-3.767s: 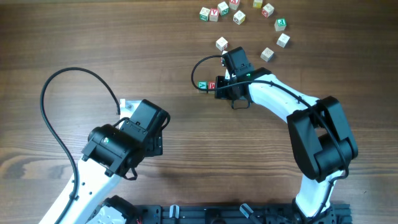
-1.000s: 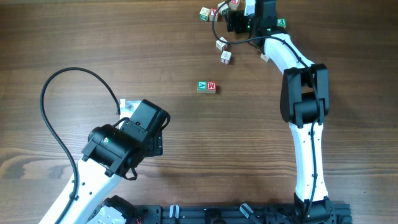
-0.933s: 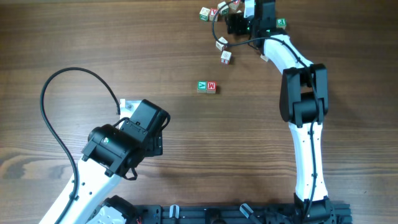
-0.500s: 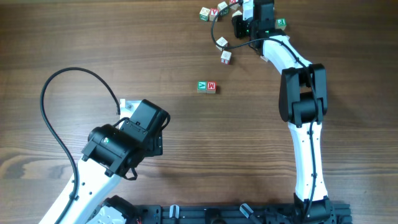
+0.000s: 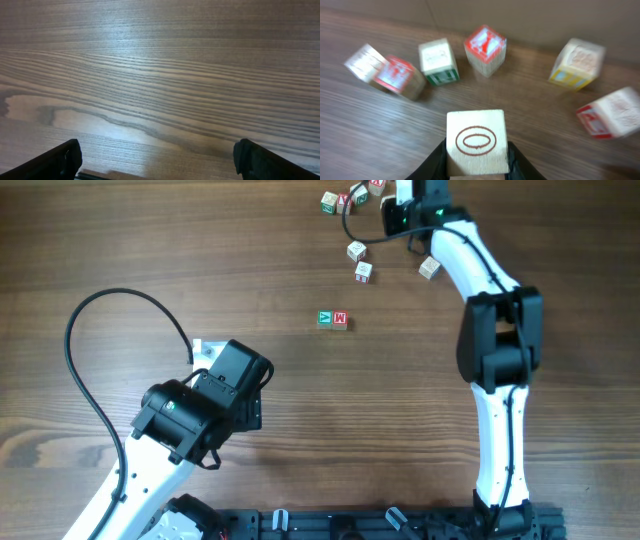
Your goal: Form a circle
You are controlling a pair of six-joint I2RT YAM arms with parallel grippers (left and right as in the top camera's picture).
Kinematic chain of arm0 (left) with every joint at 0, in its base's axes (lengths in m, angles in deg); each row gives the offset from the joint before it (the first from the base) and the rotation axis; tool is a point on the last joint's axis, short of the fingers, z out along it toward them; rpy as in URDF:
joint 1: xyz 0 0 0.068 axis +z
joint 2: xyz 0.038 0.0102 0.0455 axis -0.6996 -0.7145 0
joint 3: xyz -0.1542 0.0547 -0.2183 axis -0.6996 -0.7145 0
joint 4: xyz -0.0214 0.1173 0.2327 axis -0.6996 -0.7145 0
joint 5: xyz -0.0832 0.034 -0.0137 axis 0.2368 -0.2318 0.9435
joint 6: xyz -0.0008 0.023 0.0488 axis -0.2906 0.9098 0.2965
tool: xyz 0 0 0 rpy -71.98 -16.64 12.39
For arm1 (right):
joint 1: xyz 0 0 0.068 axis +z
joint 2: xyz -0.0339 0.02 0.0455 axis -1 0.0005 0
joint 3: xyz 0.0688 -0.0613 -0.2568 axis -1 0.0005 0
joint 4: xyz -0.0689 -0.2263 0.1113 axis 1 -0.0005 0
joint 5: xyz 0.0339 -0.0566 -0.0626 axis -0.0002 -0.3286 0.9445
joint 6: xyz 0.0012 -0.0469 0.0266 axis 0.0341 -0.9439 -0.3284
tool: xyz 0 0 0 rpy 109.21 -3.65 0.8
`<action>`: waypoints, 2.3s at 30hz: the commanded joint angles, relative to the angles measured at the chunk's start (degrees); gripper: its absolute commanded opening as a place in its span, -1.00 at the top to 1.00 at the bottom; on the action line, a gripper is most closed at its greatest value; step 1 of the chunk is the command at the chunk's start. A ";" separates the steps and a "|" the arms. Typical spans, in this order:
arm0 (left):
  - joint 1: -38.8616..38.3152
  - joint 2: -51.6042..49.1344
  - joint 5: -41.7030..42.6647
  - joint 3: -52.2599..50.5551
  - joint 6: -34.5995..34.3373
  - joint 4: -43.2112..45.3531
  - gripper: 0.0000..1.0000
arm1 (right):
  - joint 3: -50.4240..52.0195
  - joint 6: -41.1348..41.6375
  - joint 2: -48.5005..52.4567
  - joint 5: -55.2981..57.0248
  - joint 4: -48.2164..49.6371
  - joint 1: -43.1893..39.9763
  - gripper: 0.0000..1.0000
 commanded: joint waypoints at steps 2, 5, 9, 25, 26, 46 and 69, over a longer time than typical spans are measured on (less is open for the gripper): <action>0.31 0.42 0.52 -0.09 -0.79 0.00 -1.00 | -1.01 0.07 -11.89 0.83 -8.85 0.35 0.73; 0.31 0.42 0.52 -0.09 -0.79 0.02 -1.00 | -1.01 0.79 -17.31 0.83 -16.59 0.35 0.74; 0.31 0.42 0.52 -0.09 -0.79 0.02 -1.00 | -1.01 3.15 -22.71 0.81 -25.55 0.50 0.77; 0.31 0.42 0.52 -0.09 -0.79 0.00 -1.00 | -0.98 4.17 -26.47 0.85 -40.24 8.04 0.78; 0.31 0.42 0.52 -0.09 -0.79 0.02 -1.00 | -0.98 4.20 -26.47 0.85 -40.30 8.66 0.78; 0.31 0.42 0.52 -0.09 -0.79 0.00 -1.00 | -0.96 5.60 -26.47 0.85 -41.40 10.75 0.79; 0.31 0.42 0.52 -0.09 -0.79 0.02 -1.00 | -0.96 5.55 -26.47 0.85 -41.72 10.75 0.81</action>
